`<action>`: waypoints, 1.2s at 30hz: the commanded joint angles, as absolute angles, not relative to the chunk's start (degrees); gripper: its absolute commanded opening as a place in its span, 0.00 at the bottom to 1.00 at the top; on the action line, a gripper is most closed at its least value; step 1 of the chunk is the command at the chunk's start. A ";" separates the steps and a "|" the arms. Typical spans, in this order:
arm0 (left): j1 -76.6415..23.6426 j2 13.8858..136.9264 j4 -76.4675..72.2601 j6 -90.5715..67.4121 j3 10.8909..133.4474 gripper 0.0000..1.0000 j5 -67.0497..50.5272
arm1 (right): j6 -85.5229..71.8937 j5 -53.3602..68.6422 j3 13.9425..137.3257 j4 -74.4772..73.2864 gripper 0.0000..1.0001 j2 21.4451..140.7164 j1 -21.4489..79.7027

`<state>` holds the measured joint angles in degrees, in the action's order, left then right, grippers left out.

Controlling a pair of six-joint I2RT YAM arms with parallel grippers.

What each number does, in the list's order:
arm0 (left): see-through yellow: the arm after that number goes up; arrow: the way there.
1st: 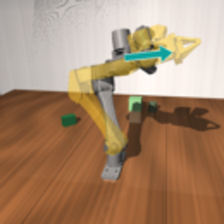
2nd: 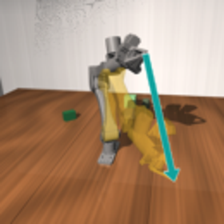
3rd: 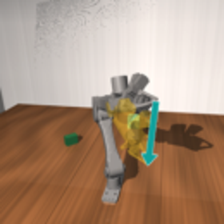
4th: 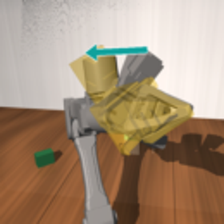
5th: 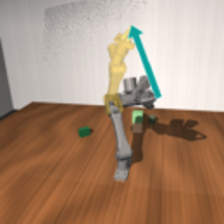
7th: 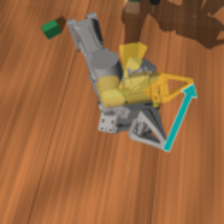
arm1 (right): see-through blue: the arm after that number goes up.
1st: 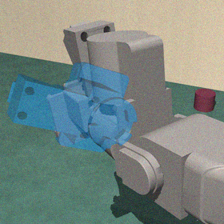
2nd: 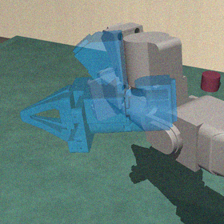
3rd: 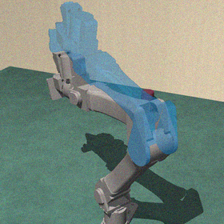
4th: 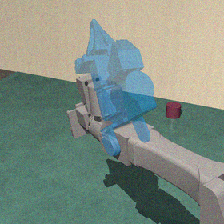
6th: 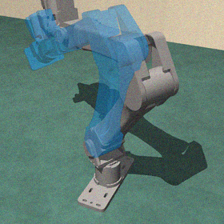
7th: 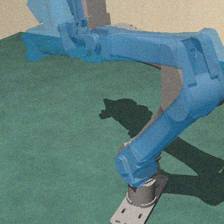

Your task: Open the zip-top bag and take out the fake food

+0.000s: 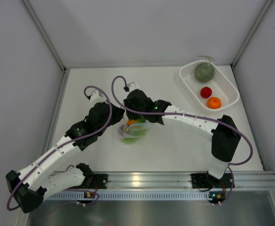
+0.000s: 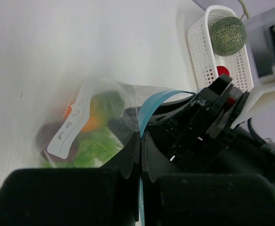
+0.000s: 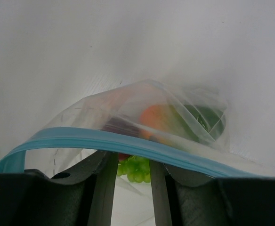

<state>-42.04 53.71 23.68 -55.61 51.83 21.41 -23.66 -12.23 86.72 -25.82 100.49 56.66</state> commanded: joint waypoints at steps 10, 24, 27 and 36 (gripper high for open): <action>-41.92 52.91 22.85 -55.99 49.57 0.00 26.63 | -25.66 -11.78 77.00 -13.89 0.34 100.55 59.06; -41.92 52.47 22.94 -55.37 46.06 0.00 28.83 | -24.52 -4.75 77.25 -9.67 0.44 108.27 58.98; -41.92 52.21 23.03 -55.20 45.70 0.00 29.09 | -24.61 -3.87 77.17 -8.79 0.45 109.42 59.06; -41.84 52.73 22.94 -55.20 44.56 0.00 29.09 | -26.27 -1.76 77.61 -6.78 0.56 111.71 59.59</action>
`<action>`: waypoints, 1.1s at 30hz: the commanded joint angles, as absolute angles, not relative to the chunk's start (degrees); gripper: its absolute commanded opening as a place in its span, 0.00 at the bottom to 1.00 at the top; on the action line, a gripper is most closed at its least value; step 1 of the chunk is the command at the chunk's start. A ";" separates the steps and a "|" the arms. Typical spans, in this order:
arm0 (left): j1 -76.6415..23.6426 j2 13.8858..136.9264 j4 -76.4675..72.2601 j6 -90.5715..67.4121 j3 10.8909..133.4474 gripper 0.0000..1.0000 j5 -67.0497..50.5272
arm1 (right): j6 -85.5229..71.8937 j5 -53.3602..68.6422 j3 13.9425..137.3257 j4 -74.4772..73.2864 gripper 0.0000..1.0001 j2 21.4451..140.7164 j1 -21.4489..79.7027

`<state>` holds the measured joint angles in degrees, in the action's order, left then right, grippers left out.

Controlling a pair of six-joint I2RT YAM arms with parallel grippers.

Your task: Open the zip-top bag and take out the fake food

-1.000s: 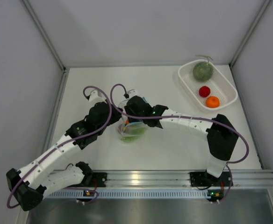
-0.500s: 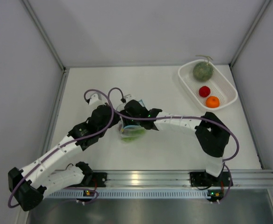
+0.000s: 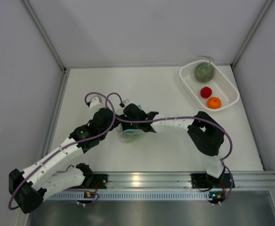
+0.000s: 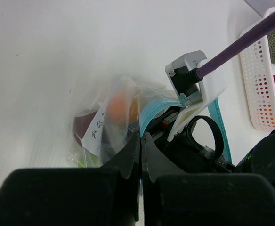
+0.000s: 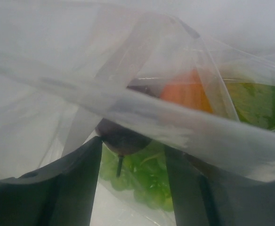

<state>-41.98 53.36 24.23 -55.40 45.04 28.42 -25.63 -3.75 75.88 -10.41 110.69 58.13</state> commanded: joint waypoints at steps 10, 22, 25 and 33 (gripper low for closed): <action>-41.84 53.17 22.85 -55.28 44.03 0.00 28.65 | -30.76 -5.27 77.07 1.14 0.65 113.28 59.77; -41.84 51.94 22.85 -54.41 43.33 0.00 28.83 | -30.59 -6.85 82.71 -3.43 0.47 119.45 59.77; -41.84 51.68 22.94 -54.40 43.33 0.00 28.92 | -30.06 -7.91 81.57 -3.34 0.45 117.08 59.85; -41.84 51.59 22.85 -54.40 43.59 0.00 28.65 | -27.96 -9.31 78.93 -4.48 0.44 108.21 59.94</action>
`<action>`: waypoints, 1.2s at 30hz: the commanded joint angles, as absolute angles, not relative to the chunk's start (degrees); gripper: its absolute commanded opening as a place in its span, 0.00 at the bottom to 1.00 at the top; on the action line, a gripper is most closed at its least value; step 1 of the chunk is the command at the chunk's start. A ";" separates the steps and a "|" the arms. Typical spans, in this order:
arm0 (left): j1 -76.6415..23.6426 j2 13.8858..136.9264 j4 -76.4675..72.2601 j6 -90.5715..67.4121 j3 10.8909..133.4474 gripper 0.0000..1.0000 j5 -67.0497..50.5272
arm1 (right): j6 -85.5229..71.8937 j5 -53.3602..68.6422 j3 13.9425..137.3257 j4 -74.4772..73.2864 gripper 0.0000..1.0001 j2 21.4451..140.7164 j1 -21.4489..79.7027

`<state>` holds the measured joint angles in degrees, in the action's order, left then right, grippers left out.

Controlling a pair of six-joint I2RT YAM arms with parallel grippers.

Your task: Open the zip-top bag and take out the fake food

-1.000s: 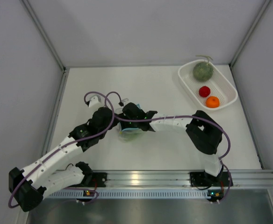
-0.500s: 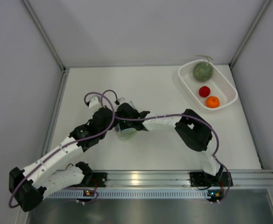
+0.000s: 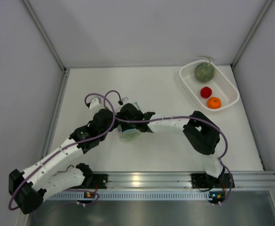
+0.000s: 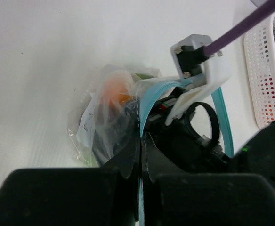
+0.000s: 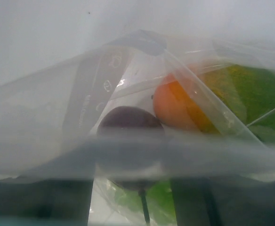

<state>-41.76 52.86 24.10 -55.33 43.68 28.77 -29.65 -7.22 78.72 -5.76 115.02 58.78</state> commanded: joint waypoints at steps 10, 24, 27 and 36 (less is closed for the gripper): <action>-41.75 50.10 22.94 -53.79 44.30 0.00 28.57 | -24.26 -13.01 78.84 -9.67 0.44 99.67 60.03; -41.75 48.17 22.94 -54.05 44.30 0.00 29.53 | -18.99 -13.01 80.68 -14.85 0.43 92.55 59.94; -41.75 47.46 22.94 -54.14 44.21 0.00 30.14 | -18.72 -13.18 79.63 -15.73 0.43 92.37 60.03; -41.75 47.72 22.85 -54.14 44.12 0.00 30.50 | -19.60 -13.89 75.59 -16.70 0.43 90.97 60.29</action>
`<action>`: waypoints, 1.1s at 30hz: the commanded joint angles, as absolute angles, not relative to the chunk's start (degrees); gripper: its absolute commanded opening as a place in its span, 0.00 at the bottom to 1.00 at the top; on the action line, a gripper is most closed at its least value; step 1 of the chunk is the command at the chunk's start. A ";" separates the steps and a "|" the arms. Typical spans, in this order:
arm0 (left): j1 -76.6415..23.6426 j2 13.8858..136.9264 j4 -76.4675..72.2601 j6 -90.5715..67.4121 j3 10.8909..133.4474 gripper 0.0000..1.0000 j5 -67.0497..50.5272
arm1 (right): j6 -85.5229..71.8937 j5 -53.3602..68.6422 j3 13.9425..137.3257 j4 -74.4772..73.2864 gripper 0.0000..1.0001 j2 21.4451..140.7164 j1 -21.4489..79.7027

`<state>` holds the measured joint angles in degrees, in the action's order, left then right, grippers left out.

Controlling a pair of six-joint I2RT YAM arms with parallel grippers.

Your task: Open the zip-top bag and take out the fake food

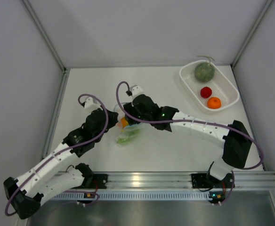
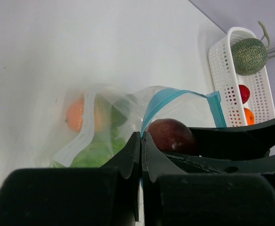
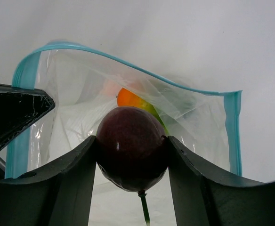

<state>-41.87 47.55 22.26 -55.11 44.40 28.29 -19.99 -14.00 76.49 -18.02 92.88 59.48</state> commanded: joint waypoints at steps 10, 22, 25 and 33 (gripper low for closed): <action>-41.75 48.16 22.94 -54.14 44.12 0.00 30.15 | -15.91 -19.05 80.06 -21.07 0.43 84.29 60.38; -41.75 47.02 23.29 -52.74 44.03 0.00 29.53 | -17.40 -19.16 83.50 -26.19 0.43 74.98 43.61; -41.75 46.50 23.38 -52.56 44.38 0.00 28.92 | -17.32 -21.00 84.63 -27.42 0.42 76.10 34.05; -41.75 47.02 23.29 -51.15 45.70 0.00 27.07 | -16.70 -25.40 90.78 -30.41 0.44 84.98 18.38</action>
<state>-41.87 47.29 23.64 -52.77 44.34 27.88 -16.69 -23.05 87.42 -28.53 82.17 23.51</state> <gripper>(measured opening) 0.016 0.559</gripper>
